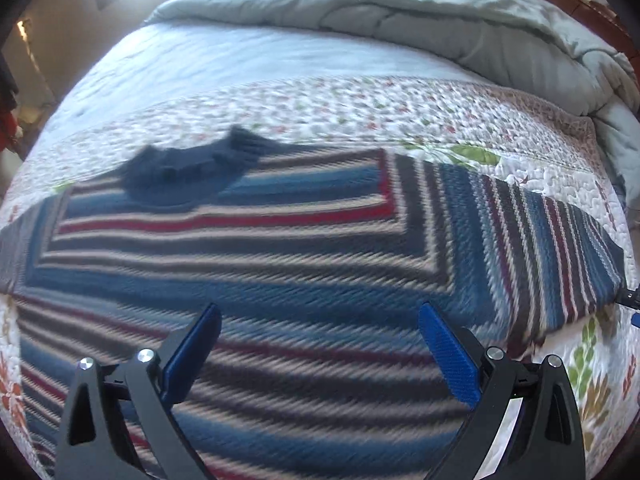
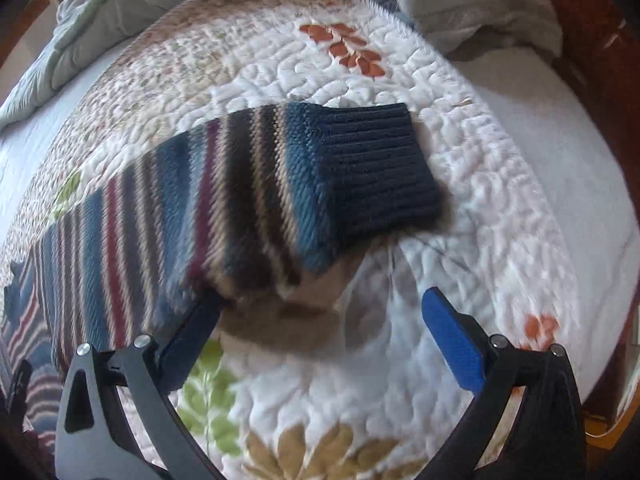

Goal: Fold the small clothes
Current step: 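Grasp the ribbed cuff of one sweater sleeve with the right gripper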

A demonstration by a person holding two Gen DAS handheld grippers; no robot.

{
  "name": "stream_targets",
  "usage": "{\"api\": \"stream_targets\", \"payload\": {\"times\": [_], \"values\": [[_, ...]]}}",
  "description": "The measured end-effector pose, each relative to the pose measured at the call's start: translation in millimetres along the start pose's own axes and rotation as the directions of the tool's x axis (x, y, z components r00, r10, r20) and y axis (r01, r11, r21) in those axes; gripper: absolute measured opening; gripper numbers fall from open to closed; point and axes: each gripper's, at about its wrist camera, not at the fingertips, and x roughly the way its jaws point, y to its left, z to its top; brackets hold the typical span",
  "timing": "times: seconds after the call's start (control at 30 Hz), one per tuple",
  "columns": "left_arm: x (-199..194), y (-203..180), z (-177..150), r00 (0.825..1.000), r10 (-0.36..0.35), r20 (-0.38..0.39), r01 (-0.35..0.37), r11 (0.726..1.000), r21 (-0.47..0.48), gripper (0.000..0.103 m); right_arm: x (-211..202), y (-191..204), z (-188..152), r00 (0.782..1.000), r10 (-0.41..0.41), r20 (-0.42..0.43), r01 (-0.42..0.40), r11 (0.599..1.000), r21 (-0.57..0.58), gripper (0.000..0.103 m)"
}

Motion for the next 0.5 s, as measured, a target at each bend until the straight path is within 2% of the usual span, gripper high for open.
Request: {"api": "stream_targets", "payload": {"times": [0.1,0.17,0.23,0.37,0.43,0.5], "values": [[10,-15,5,1.0,0.016,0.008,-0.017,1.0,0.025,0.099,13,-4,7,0.999,0.041,-0.024,-0.041,0.999,-0.007,0.1],[14,-21,6,1.0,0.018,0.012,-0.019,0.999,0.038,0.099,10,-15,7,0.991,0.134,-0.011,-0.134,0.991,0.014,0.1],[17,-23,6,1.0,0.022,0.022,-0.023,0.998,0.051,0.099,4,-24,3,0.984,0.175,-0.021,-0.175,0.984,0.026,0.1],[24,-21,4,0.999,0.045,0.021,-0.046,0.997,0.059,0.099,-19,-37,-4,0.991,0.134,0.004,-0.134,0.991,-0.024,0.1],[31,-20,1,0.999,0.042,0.001,-0.042,0.998,0.054,0.099,-26,-47,-2,0.985,0.172,0.012,-0.172,0.985,-0.002,0.1],[35,-20,-1,0.999,0.043,-0.009,-0.042,0.998,0.046,0.099,-25,-56,3,0.986,0.163,0.012,-0.164,0.986,0.027,0.1]]}}
